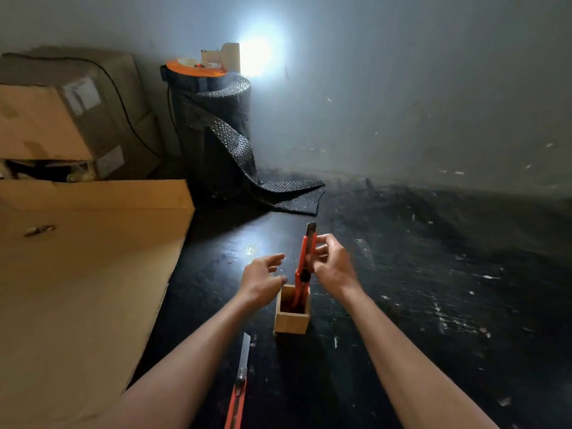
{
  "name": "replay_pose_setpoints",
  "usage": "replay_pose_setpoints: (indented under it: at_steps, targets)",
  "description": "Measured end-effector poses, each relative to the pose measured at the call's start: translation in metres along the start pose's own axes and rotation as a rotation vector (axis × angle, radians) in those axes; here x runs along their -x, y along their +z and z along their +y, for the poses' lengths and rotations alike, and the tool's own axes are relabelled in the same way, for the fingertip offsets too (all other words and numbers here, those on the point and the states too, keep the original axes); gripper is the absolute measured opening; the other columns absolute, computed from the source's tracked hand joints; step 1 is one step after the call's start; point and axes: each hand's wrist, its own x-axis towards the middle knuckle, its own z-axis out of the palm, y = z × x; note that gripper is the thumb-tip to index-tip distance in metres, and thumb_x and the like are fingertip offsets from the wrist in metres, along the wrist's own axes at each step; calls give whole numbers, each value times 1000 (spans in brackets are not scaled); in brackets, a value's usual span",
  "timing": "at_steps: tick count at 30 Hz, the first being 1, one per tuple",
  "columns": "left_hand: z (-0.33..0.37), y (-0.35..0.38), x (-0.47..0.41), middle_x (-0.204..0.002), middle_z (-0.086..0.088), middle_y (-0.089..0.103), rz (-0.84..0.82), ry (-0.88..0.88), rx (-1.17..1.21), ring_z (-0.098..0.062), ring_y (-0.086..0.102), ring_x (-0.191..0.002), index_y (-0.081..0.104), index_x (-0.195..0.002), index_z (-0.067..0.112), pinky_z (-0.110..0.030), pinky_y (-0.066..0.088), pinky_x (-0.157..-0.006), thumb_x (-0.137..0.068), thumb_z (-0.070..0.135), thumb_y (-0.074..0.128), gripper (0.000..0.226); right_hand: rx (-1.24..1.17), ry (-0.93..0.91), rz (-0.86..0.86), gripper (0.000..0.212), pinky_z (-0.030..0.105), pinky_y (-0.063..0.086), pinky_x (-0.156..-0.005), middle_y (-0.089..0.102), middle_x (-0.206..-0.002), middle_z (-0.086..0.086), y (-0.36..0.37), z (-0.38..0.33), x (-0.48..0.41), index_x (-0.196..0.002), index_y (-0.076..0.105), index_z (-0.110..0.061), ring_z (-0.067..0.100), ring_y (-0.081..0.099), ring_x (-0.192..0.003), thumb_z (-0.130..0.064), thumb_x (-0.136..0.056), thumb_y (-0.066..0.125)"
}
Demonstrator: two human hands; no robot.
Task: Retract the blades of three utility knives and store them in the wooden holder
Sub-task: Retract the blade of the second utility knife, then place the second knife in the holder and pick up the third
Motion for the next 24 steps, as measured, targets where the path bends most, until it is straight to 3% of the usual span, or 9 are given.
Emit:
replay_pose_setpoints:
  at_steps: [4,7,11,18,24]
  targets:
    - [-28,19,-1,-150,-9,55,-118,-94,-70,-26,56,-133,49,-149,16,-42,50,-107,-74,18,89,84,65,40,-34,9,16,54,-51,68,-91,2,14,24,1,-105,59,-14,6,68,-72,-13,-97,63]
    - [-44,28,-1,-150,-10,55,-135,-137,-102,-26,56,-134,48,-150,15,-43,48,-110,-70,18,92,92,104,72,-57,8,8,49,-49,67,-94,2,22,42,4,-105,61,-12,2,64,-75,-12,-97,64]
    - [-58,37,-1,-146,-8,59,-124,-165,-111,-20,61,-129,48,-149,14,-38,51,-108,-72,13,91,88,174,108,-70,4,12,43,-52,70,-94,1,32,62,9,-99,64,-16,6,65,-77,-16,-96,66]
    - [-64,40,-2,-144,-6,62,-105,-158,-138,-20,63,-127,52,-148,18,-39,51,-107,-78,9,86,78,288,185,-105,10,41,57,-72,75,-93,-1,45,86,15,-94,66,-24,21,69,-84,-15,-92,63]
    - [-65,41,-2,-144,-6,62,-94,-155,-119,-20,62,-128,51,-148,18,-40,51,-106,-79,7,85,77,311,189,-113,14,34,53,-70,75,-96,2,46,90,14,-97,69,-21,20,68,-86,-13,-95,58]
